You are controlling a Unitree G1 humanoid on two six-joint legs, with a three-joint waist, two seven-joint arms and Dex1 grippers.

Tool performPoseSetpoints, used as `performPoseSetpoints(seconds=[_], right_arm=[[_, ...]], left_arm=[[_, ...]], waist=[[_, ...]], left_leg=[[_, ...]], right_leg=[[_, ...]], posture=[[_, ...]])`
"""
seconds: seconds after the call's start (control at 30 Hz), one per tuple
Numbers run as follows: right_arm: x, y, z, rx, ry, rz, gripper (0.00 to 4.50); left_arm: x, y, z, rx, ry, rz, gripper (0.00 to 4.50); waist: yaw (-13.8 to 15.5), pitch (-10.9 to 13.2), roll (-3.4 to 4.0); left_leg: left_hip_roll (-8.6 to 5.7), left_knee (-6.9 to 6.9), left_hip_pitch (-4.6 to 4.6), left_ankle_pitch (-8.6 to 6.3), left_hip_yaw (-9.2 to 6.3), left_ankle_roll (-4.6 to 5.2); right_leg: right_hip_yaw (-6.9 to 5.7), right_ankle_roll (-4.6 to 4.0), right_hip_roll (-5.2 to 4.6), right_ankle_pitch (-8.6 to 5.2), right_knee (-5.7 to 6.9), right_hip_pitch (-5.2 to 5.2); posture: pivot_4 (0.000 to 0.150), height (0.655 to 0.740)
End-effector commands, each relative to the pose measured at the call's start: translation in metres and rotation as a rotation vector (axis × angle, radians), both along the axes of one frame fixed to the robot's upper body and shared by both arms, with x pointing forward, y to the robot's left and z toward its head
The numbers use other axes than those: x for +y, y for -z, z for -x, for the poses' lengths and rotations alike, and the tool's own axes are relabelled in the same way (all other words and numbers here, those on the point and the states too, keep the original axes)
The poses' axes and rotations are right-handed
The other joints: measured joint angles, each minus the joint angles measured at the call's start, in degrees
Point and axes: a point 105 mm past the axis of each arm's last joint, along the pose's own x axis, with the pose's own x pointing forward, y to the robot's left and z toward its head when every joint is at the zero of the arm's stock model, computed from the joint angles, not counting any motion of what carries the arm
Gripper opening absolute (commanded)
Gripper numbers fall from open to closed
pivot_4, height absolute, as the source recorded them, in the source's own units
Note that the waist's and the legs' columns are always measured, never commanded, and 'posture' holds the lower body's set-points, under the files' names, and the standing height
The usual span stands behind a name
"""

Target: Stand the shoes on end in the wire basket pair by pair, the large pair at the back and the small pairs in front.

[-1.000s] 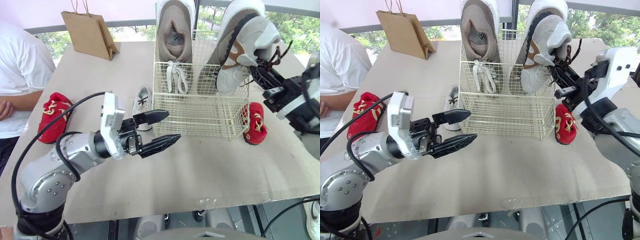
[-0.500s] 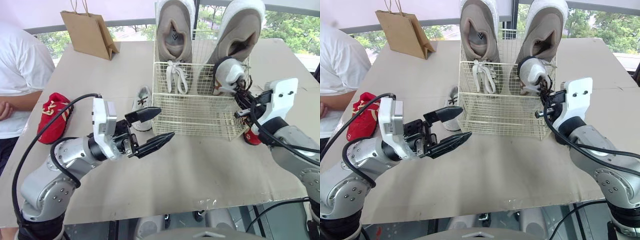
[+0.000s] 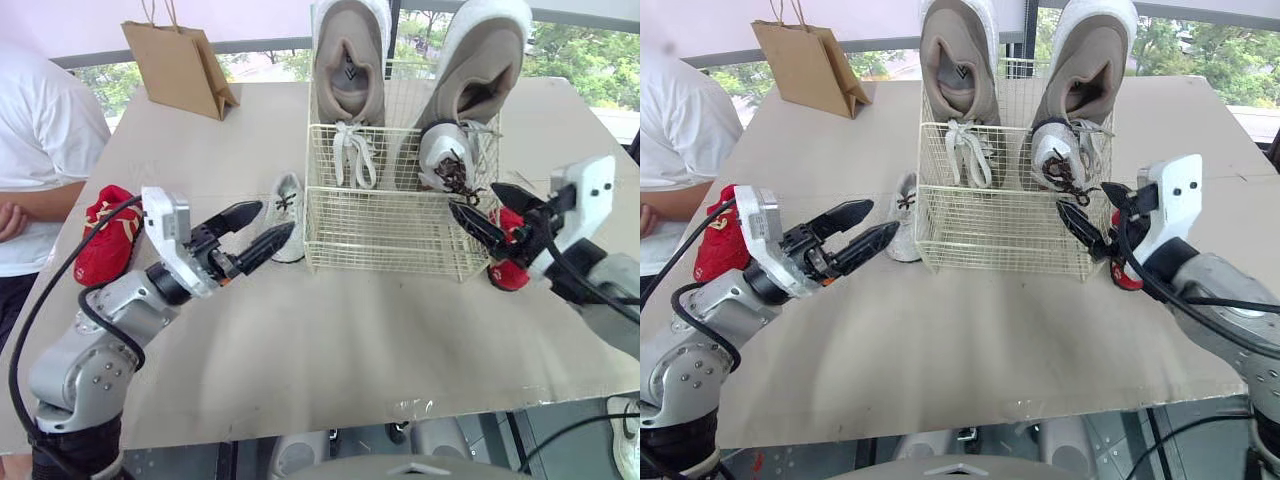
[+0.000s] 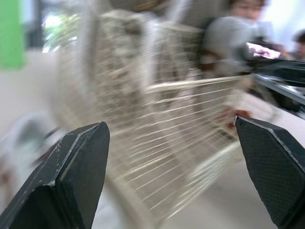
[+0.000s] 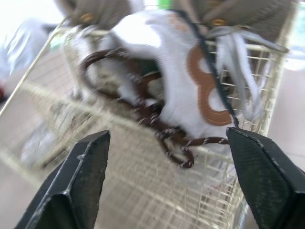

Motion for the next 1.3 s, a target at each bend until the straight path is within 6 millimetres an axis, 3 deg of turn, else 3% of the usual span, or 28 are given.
performPoseSetpoints(seconds=[0.03, 0.2, 0.43, 0.57, 0.67, 0.7, 0.77, 0.87, 1.03, 1.13, 1.23, 1.3], right_arm=[[0.008, -0.024, 0.033, -0.135, -0.239, 0.110, 3.45], [0.017, -0.029, 0.066, -0.141, -0.508, 0.189, 3.45], [0.027, -0.034, 0.070, -0.237, -0.580, 0.279, 3.45], [0.030, -0.034, 0.070, -0.259, -0.604, 0.286, 3.49], [0.032, -0.033, 0.070, -0.264, -0.610, 0.287, 3.49], [0.032, -0.032, 0.070, -0.263, -0.608, 0.288, 3.49], [0.032, -0.030, 0.071, -0.261, -0.601, 0.285, 3.49], [0.031, -0.027, 0.070, -0.266, -0.584, 0.263, 3.49], [0.029, -0.020, 0.066, -0.265, -0.562, 0.244, 3.49], [0.028, -0.018, 0.062, -0.258, -0.558, 0.203, 3.49], [0.026, -0.017, 0.057, -0.255, -0.553, 0.186, 3.49], [0.025, -0.017, 0.055, -0.255, -0.548, 0.181, 3.49]], left_arm=[[0.031, 0.011, -0.013, 0.214, -0.031, -0.028, 4.50], [0.031, 0.020, -0.040, 0.444, -0.009, -0.053, 4.50], [0.011, 0.035, -0.095, 0.639, -0.033, -0.102, 4.50], [0.003, 0.055, -0.102, 0.699, 0.014, -0.190, 3.26], [-0.003, 0.056, -0.103, 0.700, 0.055, -0.173, 1.97], [-0.002, 0.048, -0.103, 0.672, 0.057, -0.132, 1.79], [0.003, 0.033, -0.101, 0.632, 0.059, -0.050, 0.88], [0.016, 0.012, -0.086, 0.549, 0.037, 0.009, 0.04], [0.028, -0.039, -0.054, 0.268, -0.030, 0.108, 0.04], [0.024, -0.083, -0.039, -0.028, -0.110, 0.152, 0.04], [0.004, -0.121, -0.023, -0.304, -0.148, 0.128, 0.04], [-0.021, -0.133, -0.013, -0.462, -0.118, 0.031, 0.04]], waist=[[-0.1, 0.0, 0.00], [0.2, 0.0, -0.01], [0.6, 0.0, -0.18], [0.6, 0.0, -0.15], [1.3, 0.0, -0.15], [1.4, 0.0, -0.16], [1.3, 0.0, -0.16], [1.0, 0.0, -0.22], [0.5, 0.0, -0.26], [0.9, 0.0, -0.26], [1.3, 0.0, -0.27], [1.4, 0.0, -0.29]], left_leg=[[0.01, 0.00, 0.00, 0.01, -0.01, 0.02], [0.03, 0.00, -0.02, -0.03, -0.09, -0.03], [-0.04, 0.01, -0.13, 0.05, -0.07, 0.22], [-0.02, 0.00, -0.26, 0.20, -0.09, 0.01], [-0.03, 0.00, -0.30, 0.18, -0.11, 0.03], [-0.04, 0.00, -0.32, 0.17, -0.11, 0.05], [-0.11, 0.09, -0.53, 0.12, -0.25, 0.13], [-0.14, 0.17, -0.79, 0.12, -0.35, 0.13], [-0.11, 0.17, -0.82, 0.18, -0.54, 0.03], [-0.13, 0.17, -0.72, 0.22, -0.65, -0.07], [-0.25, 0.18, -0.57, 0.18, -0.66, -0.39], [-0.37, 0.18, -0.49, 0.25, -0.66, -0.51]], right_leg=[[-0.02, 0.00, 0.03, 0.00, 0.00, 0.00], [-0.12, 0.02, 0.03, 0.01, -0.24, 0.12], [-0.14, 0.04, -0.02, 0.03, -0.29, 0.12], [-0.17, -0.21, -0.01, 0.16, -0.30, -0.01], [-0.22, -0.22, -0.06, 0.16, -0.34, -0.01], [-0.22, -0.22, -0.10, 0.16, -0.36, -0.01], [-0.26, -0.22, -0.51, 0.16, -0.40, -0.07], [-0.24, -0.21, -0.58, 0.18, -0.39, -0.27], [-0.36, -0.12, -0.58, 0.22, -0.30, -0.30], [-0.46, -0.20, -0.61, 0.18, -0.31, -0.13], [-0.47, -0.18, -0.70, 0.20, -0.30, 0.06], [-0.49, -0.17, -0.80, 0.26, -0.26, 0.17]], posture=[[0.150, 0.7400], [0.150, 0.7400], [0.150, 0.7400], [0.150, 0.7400], [0.150, 0.7400], [0.150, 0.7400], [0.150, 0.7400], [0.150, 0.7400], [0.150, 0.7400], [0.150, 0.7400], [0.150, 0.7400], [0.150, 0.7400]])
